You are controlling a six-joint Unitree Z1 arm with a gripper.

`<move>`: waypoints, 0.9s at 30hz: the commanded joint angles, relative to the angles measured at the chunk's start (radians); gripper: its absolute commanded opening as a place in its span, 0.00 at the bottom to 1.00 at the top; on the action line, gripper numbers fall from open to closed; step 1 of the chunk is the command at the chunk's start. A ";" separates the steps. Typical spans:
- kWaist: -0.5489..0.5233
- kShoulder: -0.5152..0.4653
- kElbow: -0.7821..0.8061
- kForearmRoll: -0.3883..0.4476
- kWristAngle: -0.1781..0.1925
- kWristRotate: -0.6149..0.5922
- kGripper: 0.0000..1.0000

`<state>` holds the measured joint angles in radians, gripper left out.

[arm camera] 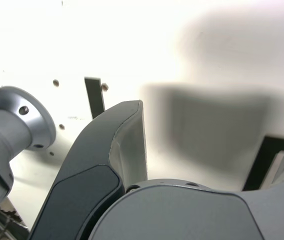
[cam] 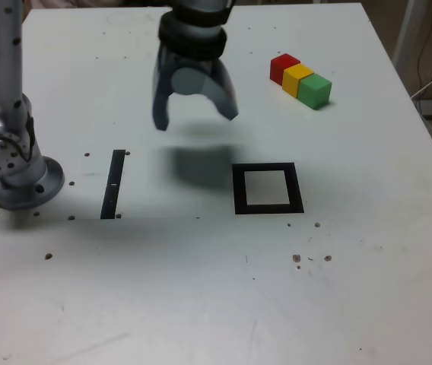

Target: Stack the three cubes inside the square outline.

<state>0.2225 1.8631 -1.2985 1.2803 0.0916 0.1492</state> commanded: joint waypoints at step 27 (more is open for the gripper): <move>0.172 0.318 -0.525 0.138 0.069 0.032 0.99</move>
<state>0.3883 2.1639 -1.7927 1.4036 0.1569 0.1789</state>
